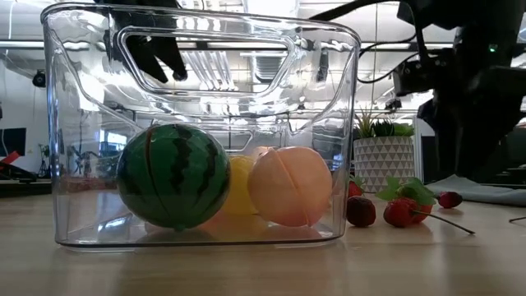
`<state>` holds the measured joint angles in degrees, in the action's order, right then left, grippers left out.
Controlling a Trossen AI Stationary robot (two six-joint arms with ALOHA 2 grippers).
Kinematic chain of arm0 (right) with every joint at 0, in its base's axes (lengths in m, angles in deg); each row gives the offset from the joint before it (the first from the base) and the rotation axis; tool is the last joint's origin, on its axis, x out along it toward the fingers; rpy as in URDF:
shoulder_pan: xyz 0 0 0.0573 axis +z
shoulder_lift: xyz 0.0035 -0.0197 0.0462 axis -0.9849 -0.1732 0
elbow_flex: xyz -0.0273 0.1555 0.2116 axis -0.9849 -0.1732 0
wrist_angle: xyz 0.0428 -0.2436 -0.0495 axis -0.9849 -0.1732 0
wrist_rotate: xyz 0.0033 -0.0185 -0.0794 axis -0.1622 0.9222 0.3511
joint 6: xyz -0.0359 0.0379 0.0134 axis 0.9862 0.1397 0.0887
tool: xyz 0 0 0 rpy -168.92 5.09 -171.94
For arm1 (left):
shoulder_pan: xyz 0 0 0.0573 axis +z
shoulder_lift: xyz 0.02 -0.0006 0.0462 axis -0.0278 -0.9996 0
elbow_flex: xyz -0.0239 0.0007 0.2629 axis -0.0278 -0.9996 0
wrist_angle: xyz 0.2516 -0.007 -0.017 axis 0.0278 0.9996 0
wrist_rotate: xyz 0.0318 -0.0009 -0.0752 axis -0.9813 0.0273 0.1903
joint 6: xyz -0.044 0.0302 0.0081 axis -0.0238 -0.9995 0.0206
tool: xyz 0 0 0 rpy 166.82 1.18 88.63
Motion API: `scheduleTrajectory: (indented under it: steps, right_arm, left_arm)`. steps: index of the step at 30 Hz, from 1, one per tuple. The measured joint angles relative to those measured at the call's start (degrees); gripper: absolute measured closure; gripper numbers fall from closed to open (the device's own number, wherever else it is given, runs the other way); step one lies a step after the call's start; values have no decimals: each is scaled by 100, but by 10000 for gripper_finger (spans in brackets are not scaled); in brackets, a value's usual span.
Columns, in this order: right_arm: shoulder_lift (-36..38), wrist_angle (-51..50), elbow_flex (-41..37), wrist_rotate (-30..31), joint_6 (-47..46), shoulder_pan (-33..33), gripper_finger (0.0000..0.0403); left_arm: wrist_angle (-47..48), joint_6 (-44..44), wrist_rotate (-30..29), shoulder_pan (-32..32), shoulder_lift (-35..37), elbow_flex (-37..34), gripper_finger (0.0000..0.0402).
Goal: Pick and placing Produce into tupperware
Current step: Put the red cherry into the transparent bin
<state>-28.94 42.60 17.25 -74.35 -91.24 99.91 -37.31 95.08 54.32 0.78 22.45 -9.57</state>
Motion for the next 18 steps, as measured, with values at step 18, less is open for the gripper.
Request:
scheduleTrajectory:
  steps: [18]
  right_arm:
    - [-761,537,-15,191,-5,161,199]
  left_arm:
    - [12,-2,6,0,58,2,29]
